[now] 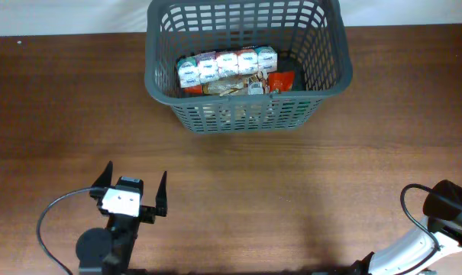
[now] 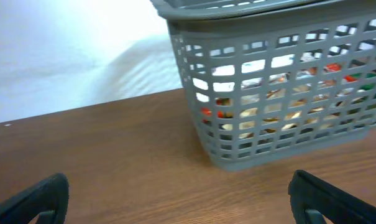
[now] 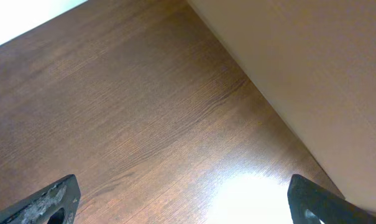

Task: Pack container

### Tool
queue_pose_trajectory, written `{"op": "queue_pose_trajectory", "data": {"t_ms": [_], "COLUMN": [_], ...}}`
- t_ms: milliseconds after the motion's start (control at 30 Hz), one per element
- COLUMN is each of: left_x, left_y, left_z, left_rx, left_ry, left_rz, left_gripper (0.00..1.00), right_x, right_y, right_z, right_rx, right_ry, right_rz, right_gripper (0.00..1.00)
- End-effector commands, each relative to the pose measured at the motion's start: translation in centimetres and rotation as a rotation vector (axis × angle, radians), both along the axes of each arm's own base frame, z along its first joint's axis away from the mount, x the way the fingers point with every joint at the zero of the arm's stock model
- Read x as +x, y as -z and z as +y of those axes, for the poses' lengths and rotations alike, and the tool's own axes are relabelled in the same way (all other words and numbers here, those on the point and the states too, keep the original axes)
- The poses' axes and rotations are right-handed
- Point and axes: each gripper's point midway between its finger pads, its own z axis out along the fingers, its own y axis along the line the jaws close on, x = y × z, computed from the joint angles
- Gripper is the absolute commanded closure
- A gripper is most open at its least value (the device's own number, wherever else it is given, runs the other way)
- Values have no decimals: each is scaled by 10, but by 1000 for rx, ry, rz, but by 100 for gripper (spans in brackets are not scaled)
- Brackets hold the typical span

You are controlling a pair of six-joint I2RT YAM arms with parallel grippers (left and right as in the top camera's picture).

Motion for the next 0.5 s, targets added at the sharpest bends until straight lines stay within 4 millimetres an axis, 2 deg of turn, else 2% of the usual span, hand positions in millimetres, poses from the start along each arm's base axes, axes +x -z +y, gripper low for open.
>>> {"op": "queue_pose_trajectory", "data": {"t_ms": [0,333,467], "left_x": [-2,-1,2], "left_y": [8,1,-10], "left_z": [2,3,3], "left_rx": [27,28,28], "left_ry": [1,-5,-7], "left_rz": [-19,-134,-210], "left_gripper": [1,1,1], "right_x": [0,0,0], "right_y": [2,2,2], "right_z": [0,0,0], "right_rx": [10,10,10], "right_ry": [4,4,4], "right_rz": [2,2,2], "right_gripper": [1,1,1]}}
